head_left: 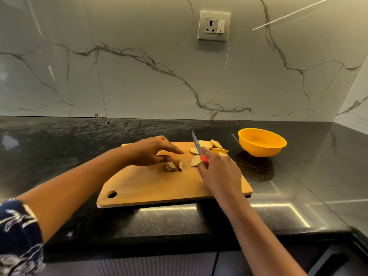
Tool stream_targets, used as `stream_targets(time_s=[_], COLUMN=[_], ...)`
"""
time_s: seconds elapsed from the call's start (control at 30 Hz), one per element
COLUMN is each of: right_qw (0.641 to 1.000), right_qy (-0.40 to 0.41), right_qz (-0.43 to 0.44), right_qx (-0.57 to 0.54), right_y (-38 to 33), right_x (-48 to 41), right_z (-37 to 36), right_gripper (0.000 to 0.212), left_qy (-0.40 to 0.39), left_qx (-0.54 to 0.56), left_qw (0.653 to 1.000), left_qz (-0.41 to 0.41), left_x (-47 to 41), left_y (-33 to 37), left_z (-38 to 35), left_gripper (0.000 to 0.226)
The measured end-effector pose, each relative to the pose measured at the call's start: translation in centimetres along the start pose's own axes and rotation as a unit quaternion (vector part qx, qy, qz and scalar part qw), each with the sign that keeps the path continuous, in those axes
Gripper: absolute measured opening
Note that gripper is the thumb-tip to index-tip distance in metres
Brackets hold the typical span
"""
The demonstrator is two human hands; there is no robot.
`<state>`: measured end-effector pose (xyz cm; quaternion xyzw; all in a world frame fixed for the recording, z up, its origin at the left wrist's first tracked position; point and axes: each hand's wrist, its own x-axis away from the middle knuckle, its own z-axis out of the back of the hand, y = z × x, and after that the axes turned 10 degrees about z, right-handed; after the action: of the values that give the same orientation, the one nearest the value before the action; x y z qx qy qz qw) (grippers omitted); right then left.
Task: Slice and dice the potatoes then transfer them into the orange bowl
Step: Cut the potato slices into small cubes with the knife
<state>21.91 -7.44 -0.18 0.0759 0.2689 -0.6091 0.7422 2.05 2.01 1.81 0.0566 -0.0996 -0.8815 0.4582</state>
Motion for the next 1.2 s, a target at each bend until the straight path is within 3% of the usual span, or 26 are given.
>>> stream_targets(time_s=[0.17,0.47,0.6,0.73,0.9,1.0,1.2], right_qw=[1.0,1.0,1.0,1.0,1.0,1.0,1.0], right_qy=[0.007,0.02,0.018,0.015,0.011,0.007,0.005], right_qz=[0.0,0.004,0.002,0.001,0.001,0.002,0.005], right_qx=[0.008,-0.002,-0.009,-0.011,-0.016,-0.025,-0.024], right_y=[0.8,0.7,0.8,0.8,0.9,0.9,0.7], right_x=[0.1,0.2,0.2,0.4,0.4,0.6,0.6], right_z=[-1.2,-1.5,-1.6,-1.3,-1.2,-1.0,-0.9], right_gripper=[0.049,0.048,0.049,0.049,0.049,0.049,0.048], left_qy=[-0.065,0.042,0.068,0.023,-0.016,-0.039,-0.177], left_qx=[-0.052,-0.055,-0.001,0.006,-0.014,0.032,0.091], left_qw=[0.996,0.994,0.994,0.999,0.999,0.998,0.98], left_qz=[-0.029,-0.081,-0.082,-0.033,-0.029,-0.023,-0.011], left_x=[-1.2,0.4,0.9,0.0,-1.3,-1.4,-0.7], left_y=[0.3,-1.2,-1.8,-1.0,-0.2,-0.6,-1.2], left_z=[-0.2,-0.7,-0.9,-0.6,-0.1,0.1,1.3], left_gripper=[0.039,0.038,0.035,0.035,0.029,0.028,0.041])
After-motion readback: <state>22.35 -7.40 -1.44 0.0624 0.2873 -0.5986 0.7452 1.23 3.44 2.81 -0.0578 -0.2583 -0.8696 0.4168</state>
